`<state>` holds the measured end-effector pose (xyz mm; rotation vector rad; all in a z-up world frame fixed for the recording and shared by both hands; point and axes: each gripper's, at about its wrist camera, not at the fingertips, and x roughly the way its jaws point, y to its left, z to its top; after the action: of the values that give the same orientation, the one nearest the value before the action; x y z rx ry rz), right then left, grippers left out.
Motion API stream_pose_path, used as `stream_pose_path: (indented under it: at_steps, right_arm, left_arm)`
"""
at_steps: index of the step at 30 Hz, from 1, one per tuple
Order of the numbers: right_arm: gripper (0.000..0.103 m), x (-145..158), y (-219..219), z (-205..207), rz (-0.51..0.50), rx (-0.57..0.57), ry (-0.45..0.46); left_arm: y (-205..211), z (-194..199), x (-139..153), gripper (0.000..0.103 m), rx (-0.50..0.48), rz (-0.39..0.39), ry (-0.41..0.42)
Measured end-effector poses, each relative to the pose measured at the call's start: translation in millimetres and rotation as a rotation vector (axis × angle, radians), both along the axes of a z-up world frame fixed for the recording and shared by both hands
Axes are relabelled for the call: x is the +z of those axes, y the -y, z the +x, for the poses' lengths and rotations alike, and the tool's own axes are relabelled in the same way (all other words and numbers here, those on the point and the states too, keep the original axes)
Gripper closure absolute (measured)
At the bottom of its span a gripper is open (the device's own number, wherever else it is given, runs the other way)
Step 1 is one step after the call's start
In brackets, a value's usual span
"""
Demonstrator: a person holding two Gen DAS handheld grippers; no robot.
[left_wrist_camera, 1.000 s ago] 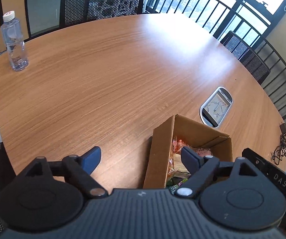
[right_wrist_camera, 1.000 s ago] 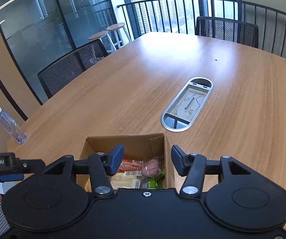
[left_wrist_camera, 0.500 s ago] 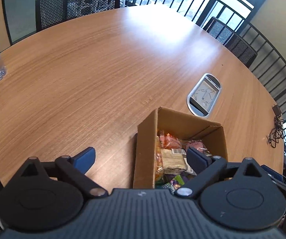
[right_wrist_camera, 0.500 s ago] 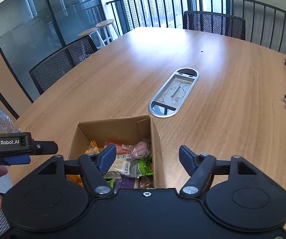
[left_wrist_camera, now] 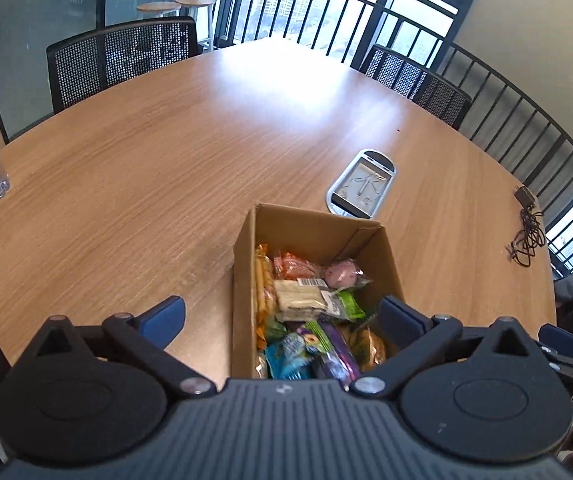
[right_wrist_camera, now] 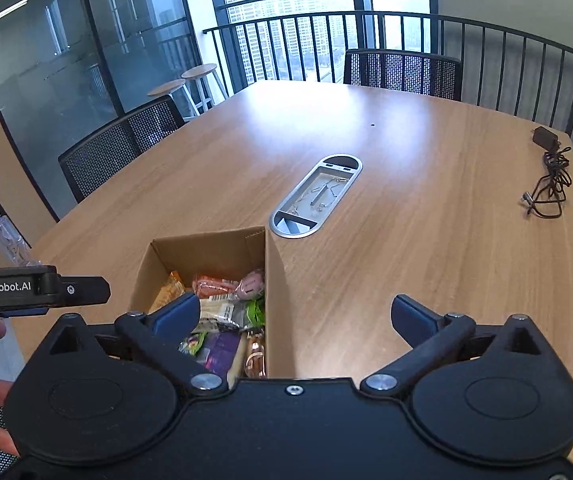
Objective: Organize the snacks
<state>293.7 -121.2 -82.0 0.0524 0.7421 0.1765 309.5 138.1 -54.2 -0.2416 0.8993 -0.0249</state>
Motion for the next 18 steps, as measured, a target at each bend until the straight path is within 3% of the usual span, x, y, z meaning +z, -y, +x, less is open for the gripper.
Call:
stream_pose_path:
  at_steps: [8, 18]
  right_arm:
    - [0.0, 11.0, 25.5, -47.2, 0.021, -0.003, 0.017]
    - [0.0, 16.4, 45.3, -91.1, 0.028, -0.001, 0.023]
  left_arm:
    - [18.2, -48.1, 19.1, 0.0, -0.035, 0.041, 0.019]
    - [30.1, -105.3, 33.5, 0.0, -0.013, 0.066, 0.046]
